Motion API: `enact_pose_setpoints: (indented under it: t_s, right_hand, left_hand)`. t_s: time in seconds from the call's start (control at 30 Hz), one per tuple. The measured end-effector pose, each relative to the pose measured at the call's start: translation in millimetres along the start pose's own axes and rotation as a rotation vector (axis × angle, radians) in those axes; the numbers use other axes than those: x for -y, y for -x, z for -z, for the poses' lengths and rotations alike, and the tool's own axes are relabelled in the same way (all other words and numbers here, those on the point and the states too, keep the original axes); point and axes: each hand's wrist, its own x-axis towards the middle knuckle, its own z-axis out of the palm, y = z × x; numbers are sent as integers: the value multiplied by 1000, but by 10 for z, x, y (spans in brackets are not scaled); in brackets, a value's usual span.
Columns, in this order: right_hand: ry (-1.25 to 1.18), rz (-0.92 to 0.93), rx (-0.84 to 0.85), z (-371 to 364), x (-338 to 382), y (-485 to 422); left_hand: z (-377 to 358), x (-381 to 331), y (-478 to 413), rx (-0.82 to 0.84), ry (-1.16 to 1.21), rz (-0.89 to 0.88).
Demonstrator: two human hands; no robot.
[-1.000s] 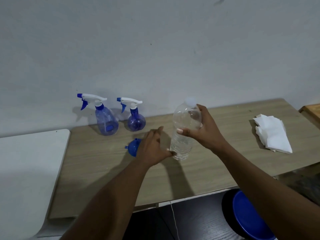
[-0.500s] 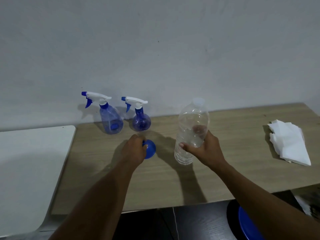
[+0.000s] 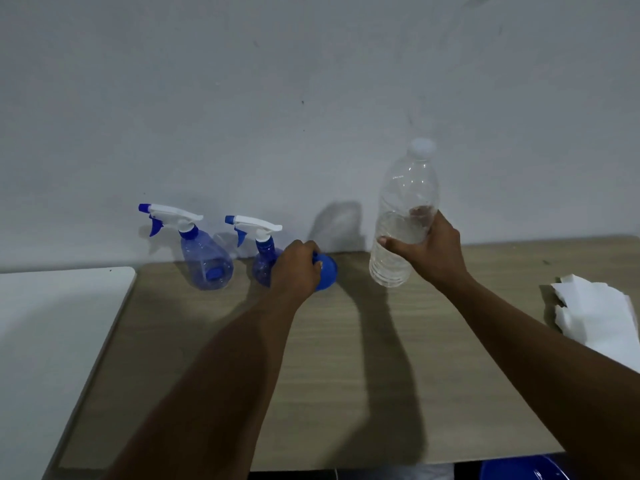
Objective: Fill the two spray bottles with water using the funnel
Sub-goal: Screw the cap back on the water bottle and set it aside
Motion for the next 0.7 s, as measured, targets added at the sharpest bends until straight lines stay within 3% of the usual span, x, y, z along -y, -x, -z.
enact_pose_setpoints:
  t_s: [0.4,0.57,0.7]
  right_hand:
    - [-77,-47,56,-209,-327,-189]
    - [-144,-142,137,-108,-315,-80]
    - [-53,-244,84,64,-380,211]
  left_hand:
    - [-359,58,-345,10,-40,81]
    - [-264,14,-223,0,-27,32]
    - [-169,-70,41,-44,-10,-63]
